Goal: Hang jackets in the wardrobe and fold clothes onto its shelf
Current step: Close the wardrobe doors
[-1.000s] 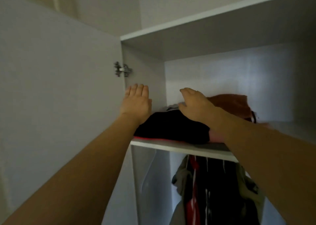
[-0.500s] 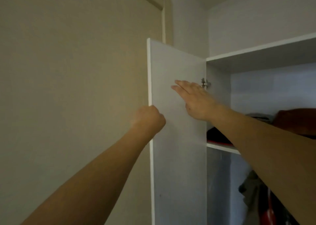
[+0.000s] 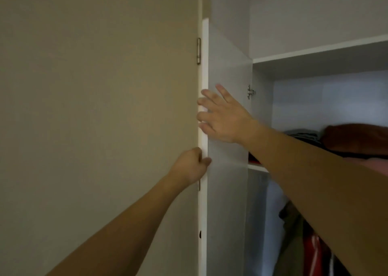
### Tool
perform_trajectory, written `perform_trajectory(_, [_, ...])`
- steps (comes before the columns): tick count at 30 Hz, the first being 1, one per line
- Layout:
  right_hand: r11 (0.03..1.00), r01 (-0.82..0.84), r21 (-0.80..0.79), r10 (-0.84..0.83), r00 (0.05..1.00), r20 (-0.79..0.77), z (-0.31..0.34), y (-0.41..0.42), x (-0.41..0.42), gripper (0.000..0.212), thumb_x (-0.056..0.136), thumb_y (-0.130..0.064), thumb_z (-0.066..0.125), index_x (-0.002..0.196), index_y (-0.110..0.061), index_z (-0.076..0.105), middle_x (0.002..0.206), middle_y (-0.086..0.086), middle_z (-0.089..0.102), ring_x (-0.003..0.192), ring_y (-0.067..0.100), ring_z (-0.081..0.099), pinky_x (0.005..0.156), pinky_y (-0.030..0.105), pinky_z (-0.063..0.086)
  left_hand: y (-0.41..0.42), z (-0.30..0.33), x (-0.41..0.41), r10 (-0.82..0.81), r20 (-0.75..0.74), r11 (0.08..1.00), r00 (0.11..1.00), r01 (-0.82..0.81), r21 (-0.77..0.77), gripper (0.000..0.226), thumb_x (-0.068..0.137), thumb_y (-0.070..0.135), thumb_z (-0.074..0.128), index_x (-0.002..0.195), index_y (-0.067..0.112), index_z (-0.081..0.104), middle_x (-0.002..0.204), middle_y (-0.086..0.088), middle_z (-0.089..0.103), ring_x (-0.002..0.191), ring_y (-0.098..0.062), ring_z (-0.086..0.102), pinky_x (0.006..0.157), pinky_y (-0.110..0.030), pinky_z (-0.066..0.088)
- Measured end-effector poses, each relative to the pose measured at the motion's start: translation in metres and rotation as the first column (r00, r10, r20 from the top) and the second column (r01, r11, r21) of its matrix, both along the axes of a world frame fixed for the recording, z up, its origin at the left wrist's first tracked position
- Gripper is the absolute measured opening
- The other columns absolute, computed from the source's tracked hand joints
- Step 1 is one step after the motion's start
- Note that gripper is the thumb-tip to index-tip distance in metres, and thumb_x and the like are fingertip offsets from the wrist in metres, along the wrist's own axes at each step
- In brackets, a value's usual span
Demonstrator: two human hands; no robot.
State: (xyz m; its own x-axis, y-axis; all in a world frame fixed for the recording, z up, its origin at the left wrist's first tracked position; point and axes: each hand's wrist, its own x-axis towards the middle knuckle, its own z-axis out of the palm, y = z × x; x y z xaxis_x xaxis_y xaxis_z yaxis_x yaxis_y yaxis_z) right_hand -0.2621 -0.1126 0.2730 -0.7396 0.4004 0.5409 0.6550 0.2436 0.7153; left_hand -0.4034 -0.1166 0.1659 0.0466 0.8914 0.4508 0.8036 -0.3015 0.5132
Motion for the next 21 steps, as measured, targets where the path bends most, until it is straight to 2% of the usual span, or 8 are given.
perform_trajectory(3, [0.994, -0.087, 0.063, 0.086, 0.996, 0.005, -0.004, -0.009, 0.055, 0.038, 0.099, -0.041, 0.036, 0.111, -0.018, 0.064, 0.139, 0.013, 0.048, 0.143, 0.033, 0.026, 0.117, 0.056, 0.013, -0.012, -0.002, 0.036, -0.204, 0.159, 0.977, 0.966, 0.211, -0.027, 0.037, 0.090, 0.040, 0.065, 0.077, 0.007, 0.053, 0.075, -0.015, 0.068, 0.066, -0.026, 0.069, 0.067, -0.044, 0.058])
perform_trajectory(5, [0.985, -0.131, 0.108, 0.133, 0.991, -0.017, -0.011, -0.014, 0.101, 0.033, 0.098, -0.036, 0.040, 0.108, -0.015, 0.063, 0.135, 0.016, 0.050, 0.140, 0.036, 0.031, 0.115, 0.057, 0.020, -0.010, -0.004, 0.070, -0.277, 0.214, 0.948, 0.937, 0.302, -0.096, 0.044, 0.078, 0.056, 0.071, 0.083, 0.014, 0.056, 0.082, -0.009, 0.070, 0.067, -0.019, 0.070, 0.064, -0.042, 0.059])
perform_trajectory(7, [0.991, -0.089, 0.101, 0.094, 0.995, -0.041, -0.015, -0.021, 0.149, 0.033, 0.099, -0.036, 0.037, 0.109, -0.014, 0.061, 0.138, 0.016, 0.047, 0.141, 0.037, 0.027, 0.115, 0.057, 0.019, -0.002, -0.004, 0.112, -0.273, 0.148, 0.939, 0.951, 0.297, -0.173, 0.084, 0.061, 0.078, 0.069, 0.122, 0.022, 0.052, 0.118, -0.003, 0.065, 0.098, -0.016, 0.066, 0.078, -0.033, 0.055])
perform_trajectory(8, [0.995, -0.049, 0.086, 0.053, 0.998, -0.043, -0.016, -0.025, 0.171, 0.035, 0.100, -0.036, 0.035, 0.110, -0.015, 0.060, 0.140, 0.016, 0.045, 0.142, 0.037, 0.025, 0.115, 0.057, 0.018, 0.005, -0.005, 0.135, -0.282, 0.142, 0.932, 0.949, 0.306, -0.193, 0.108, 0.055, 0.083, 0.067, 0.141, 0.025, 0.037, 0.139, -0.002, 0.051, 0.118, -0.019, 0.056, 0.089, -0.032, 0.049])
perform_trajectory(11, [0.989, 0.114, 0.090, -0.111, 0.993, -0.033, -0.015, -0.039, 0.236, 0.040, 0.101, -0.037, 0.036, 0.123, -0.013, 0.060, 0.149, 0.017, 0.039, 0.144, 0.037, 0.024, 0.115, 0.058, 0.019, 0.026, -0.010, 0.211, -0.346, 0.207, 0.914, 0.915, 0.378, -0.145, 0.133, 0.051, 0.083, 0.069, 0.153, 0.027, 0.005, 0.159, -0.002, 0.019, 0.141, -0.025, 0.029, 0.106, -0.036, 0.033])
perform_trajectory(13, [0.966, 0.254, 0.056, -0.252, 0.967, -0.042, -0.016, -0.044, 0.269, 0.047, 0.101, -0.039, 0.036, 0.138, -0.014, 0.051, 0.155, 0.015, 0.028, 0.146, 0.035, 0.017, 0.117, 0.057, 0.010, 0.039, -0.019, 0.259, -0.271, 0.279, 0.941, 0.921, 0.315, -0.127, 0.137, 0.048, 0.083, 0.066, 0.152, 0.028, -0.004, 0.160, -0.004, 0.010, 0.143, -0.031, 0.022, 0.112, -0.051, 0.030])
perform_trajectory(16, [0.866, 0.499, 0.022, -0.499, 0.866, -0.022, -0.023, -0.032, 0.326, 0.055, 0.103, -0.040, 0.022, 0.154, -0.021, 0.013, 0.162, 0.010, -0.004, 0.148, 0.029, -0.008, 0.117, 0.051, -0.013, 0.062, -0.034, 0.344, -0.120, 0.307, 0.977, 0.944, 0.168, -0.133, 0.137, 0.050, 0.082, 0.060, 0.148, 0.031, -0.020, 0.161, 0.002, -0.010, 0.147, -0.036, 0.004, 0.107, -0.071, 0.016])
perform_trajectory(21, [0.688, 0.725, -0.006, -0.725, 0.688, 0.029, -0.033, 0.023, 0.393, 0.067, 0.101, -0.030, 0.030, 0.153, -0.018, -0.011, 0.159, 0.009, -0.022, 0.146, 0.027, -0.020, 0.115, 0.051, -0.017, 0.111, -0.039, 0.440, -0.010, 0.335, 0.997, 0.942, 0.034, -0.066, 0.140, 0.053, 0.077, 0.065, 0.142, 0.029, -0.031, 0.157, 0.001, -0.025, 0.146, -0.038, -0.013, 0.101, -0.076, 0.012])
